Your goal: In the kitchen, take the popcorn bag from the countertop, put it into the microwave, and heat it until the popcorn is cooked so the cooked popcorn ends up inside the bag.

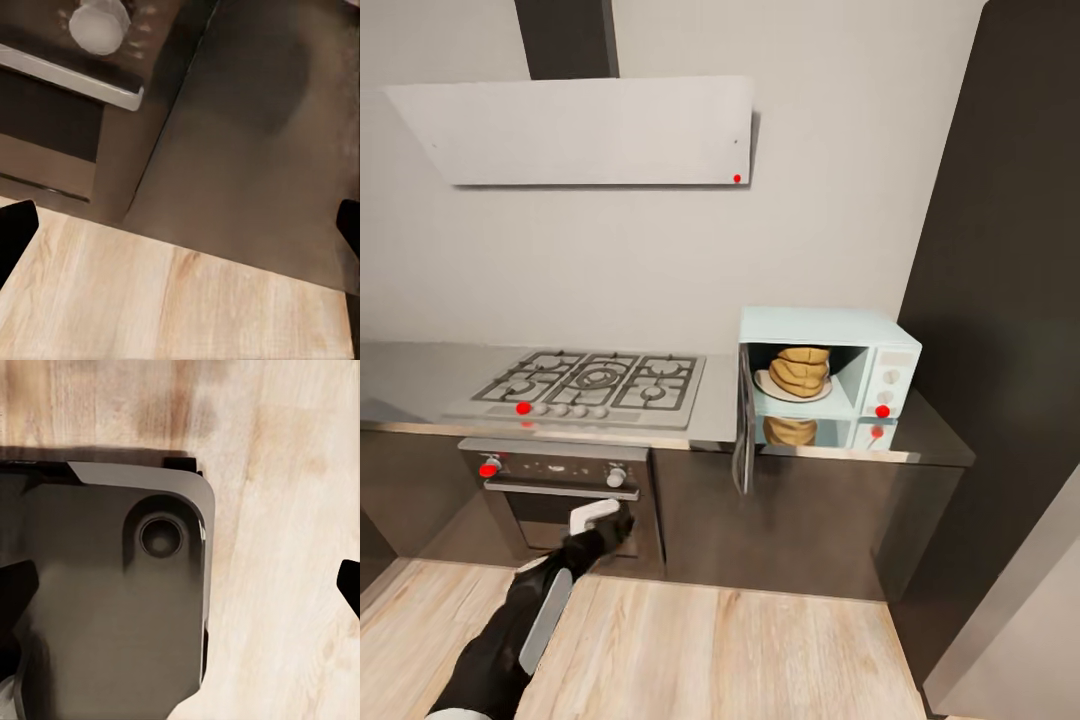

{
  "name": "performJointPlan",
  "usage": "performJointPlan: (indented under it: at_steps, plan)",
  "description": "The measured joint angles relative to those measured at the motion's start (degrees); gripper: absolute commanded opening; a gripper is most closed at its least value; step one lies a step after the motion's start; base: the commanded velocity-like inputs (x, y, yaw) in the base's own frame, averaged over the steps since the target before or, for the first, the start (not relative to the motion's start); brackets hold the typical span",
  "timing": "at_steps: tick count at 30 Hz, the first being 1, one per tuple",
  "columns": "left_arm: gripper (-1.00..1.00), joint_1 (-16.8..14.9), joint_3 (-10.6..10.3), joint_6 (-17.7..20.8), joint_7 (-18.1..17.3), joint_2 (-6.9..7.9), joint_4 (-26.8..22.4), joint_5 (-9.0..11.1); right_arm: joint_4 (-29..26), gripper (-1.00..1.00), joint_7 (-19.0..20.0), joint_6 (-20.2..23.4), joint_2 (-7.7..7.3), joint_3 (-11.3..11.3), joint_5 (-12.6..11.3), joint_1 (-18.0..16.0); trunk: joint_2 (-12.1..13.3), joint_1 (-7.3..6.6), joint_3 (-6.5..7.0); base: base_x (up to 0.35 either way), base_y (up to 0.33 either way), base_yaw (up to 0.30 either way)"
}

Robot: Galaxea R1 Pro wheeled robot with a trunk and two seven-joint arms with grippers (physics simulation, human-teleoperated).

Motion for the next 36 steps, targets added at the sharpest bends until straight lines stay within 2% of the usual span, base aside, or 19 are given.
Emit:
performJointPlan:
  at_steps: [3,5,8,12,13,15,16,18,30,36]
  plan:
    - [1.0,-4.74,-0.22,-0.14,-0.33,-2.35,0.21,3.84,0.0,1.0,-0.06,0.07,0.07,0.02,-0.11,-0.04,0.0,-0.01,0.0,0.155,0.091,0.0]
    - [1.0,-6.46,-0.31,-0.25,-2.08,-3.11,0.34,4.76,0.0,1.0,-0.06,0.29,0.04,0.02,-0.16,-0.07,0.0,-0.01,0.0,0.16,0.095,0.0]
    - [1.0,-7.15,-0.21,-0.74,-6.53,-3.72,0.72,5.02,-0.03,1.0,-0.08,0.34,0.0,-0.03,-0.37,-0.08,0.0,0.0,-0.01,0.124,0.089,0.0]
    - [1.0,-7.32,-0.53,-7.98,-9.74,-3.98,0.73,4.63,-0.08,1.0,-0.1,0.34,-0.11,-0.13,-0.32,-0.08,0.0,0.01,-0.01,0.027,0.022,0.0]
    - [1.0,-7.33,-1.4,-9.11,-10.05,-4.11,0.49,4.47,-0.08,1.0,-0.1,0.34,-0.2,-0.14,-0.22,-0.07,0.0,0.01,-0.01,0.003,0.002,0.0]
    - [1.0,-7.33,-6.45,-10.23,-9.51,-4.19,0.22,4.29,-0.08,1.0,-0.1,0.28,-0.14,0.03,0.23,-0.08,0.0,0.01,-0.01,0.001,0.0,0.0]
    - [1.0,-7.33,-7.8,-10.35,-9.33,-4.22,0.19,4.26,-0.08,1.0,-0.1,0.28,-0.04,0.07,0.32,-0.08,0.0,0.01,-0.01,0.0,0.0,0.0]
    - [1.0,-7.33,-8.8,-10.43,-9.23,-4.45,0.15,4.24,-0.08,1.0,-0.1,0.28,0.01,0.1,0.4,-0.07,0.0,0.01,-0.01,0.0,0.0,0.0]
    - [1.0,-7.33,-9.63,-9.94,-9.27,-4.64,-1.78,4.23,-0.08,1.0,-0.11,0.31,-0.08,-0.08,-0.15,-0.07,0.0,0.01,-0.01,0.0,0.0,-0.005]
    - [1.0,-7.34,-10.01,-10.62,-8.7,-5.07,-0.92,4.04,-0.08,1.0,-0.27,0.33,0.36,-0.25,-0.28,-0.07,0.0,0.01,-0.01,0.0,0.0,-0.23]
